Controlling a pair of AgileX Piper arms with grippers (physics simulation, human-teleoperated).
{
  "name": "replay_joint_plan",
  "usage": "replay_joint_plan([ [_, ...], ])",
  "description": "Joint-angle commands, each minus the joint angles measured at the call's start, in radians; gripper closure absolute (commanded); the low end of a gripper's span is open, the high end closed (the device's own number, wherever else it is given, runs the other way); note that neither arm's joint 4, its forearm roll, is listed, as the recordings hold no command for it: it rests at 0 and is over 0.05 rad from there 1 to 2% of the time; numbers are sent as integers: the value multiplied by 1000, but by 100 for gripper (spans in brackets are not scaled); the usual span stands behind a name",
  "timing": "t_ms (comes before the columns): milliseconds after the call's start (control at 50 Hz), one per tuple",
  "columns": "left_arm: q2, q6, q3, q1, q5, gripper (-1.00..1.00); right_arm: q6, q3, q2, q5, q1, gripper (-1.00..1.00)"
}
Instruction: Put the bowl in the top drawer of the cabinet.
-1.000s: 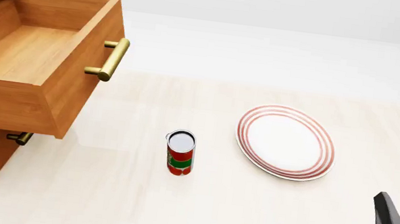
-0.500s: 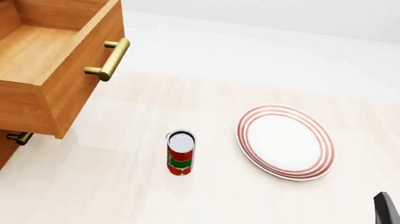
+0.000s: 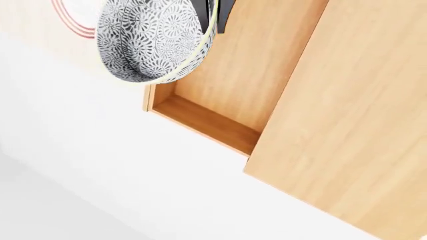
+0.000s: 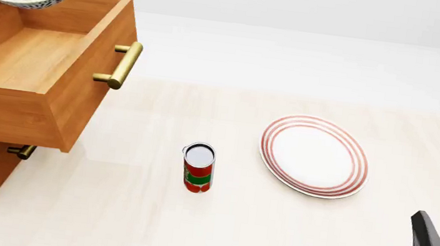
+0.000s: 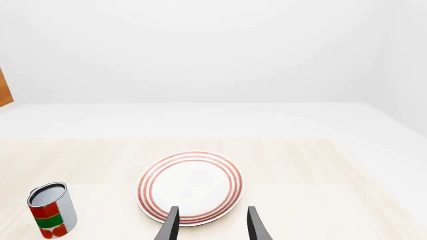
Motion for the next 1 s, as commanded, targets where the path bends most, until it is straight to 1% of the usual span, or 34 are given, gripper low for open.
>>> replay_joint_plan([
  [20, 16, 9, 11, 21, -15, 100, 0, 0, 0, 0, 0, -100],
  [460, 55, 27, 42, 47, -39, 100, 0, 0, 0, 0, 0, -100],
  [1000, 55, 40, 58, 55, -36, 100, 0, 0, 0, 0, 0, -100],
])
